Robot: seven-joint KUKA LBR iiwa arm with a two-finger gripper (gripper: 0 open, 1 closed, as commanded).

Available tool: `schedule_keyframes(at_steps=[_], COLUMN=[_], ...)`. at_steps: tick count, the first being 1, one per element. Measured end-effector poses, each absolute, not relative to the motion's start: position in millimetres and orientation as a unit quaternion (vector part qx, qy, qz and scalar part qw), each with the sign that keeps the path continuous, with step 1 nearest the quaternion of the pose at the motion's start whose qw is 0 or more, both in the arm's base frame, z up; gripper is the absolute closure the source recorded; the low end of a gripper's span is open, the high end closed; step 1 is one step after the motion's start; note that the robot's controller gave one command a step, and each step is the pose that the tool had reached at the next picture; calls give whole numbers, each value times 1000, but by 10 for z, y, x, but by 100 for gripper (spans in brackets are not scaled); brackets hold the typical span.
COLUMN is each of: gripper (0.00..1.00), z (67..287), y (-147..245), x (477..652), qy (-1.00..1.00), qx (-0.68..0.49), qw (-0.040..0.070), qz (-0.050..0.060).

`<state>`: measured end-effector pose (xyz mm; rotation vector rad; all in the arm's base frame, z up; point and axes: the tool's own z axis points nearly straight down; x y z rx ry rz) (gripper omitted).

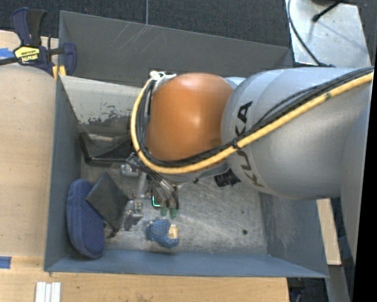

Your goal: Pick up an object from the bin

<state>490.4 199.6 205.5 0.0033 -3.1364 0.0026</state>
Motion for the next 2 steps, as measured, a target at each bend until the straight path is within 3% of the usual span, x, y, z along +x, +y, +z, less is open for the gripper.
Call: schedule_keyframes(at_steps=[1,2], gripper=[0,100], z=[729,782], y=[1299,1314], x=[5104,5148], qy=[-999,-999], qx=[52,52], qw=[-3,-11], qz=[-2,-3])
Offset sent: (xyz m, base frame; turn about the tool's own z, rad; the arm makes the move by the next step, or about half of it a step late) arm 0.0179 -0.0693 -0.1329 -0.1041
